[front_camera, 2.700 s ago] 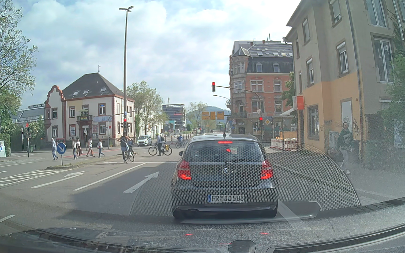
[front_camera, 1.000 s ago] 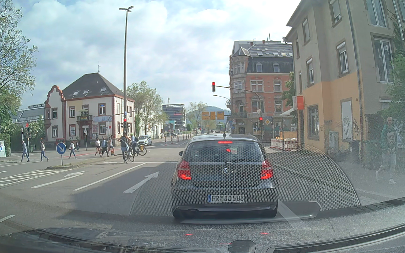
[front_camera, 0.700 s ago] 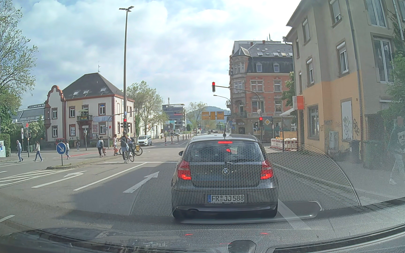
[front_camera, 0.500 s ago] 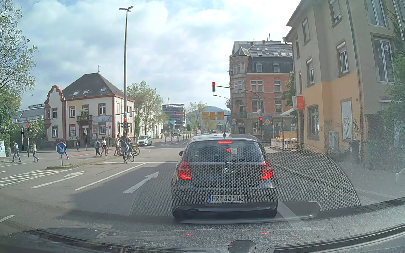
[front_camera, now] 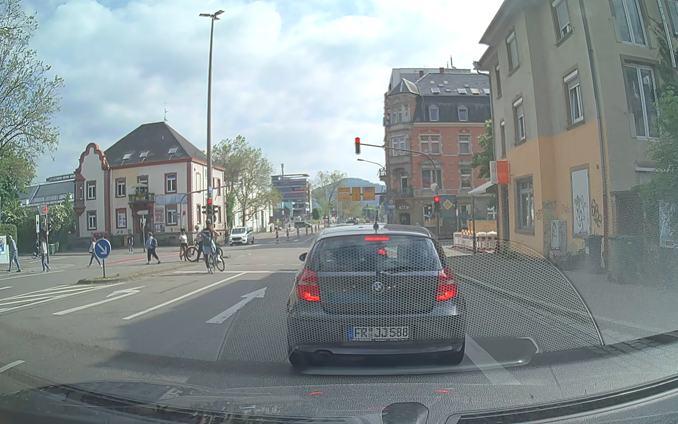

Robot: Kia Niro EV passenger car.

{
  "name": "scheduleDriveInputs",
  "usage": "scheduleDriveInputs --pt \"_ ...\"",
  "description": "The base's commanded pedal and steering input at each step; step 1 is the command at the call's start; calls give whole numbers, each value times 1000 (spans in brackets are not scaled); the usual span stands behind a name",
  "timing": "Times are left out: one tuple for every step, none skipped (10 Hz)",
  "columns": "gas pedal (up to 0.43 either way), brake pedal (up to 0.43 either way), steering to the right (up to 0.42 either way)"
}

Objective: Follow the waypoints while adhering to traffic rules and regulations

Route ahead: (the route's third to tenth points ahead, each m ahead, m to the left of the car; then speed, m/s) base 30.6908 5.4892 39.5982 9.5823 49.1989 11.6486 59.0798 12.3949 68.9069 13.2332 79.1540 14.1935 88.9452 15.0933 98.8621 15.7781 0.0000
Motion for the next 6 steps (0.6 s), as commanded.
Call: scheduleDriveInputs --pt "0 226 -15" --pt "0 226 -15" --pt "0 226 -15" --pt "0 220 -15" --pt "0 226 -15" --pt "0 226 -15"
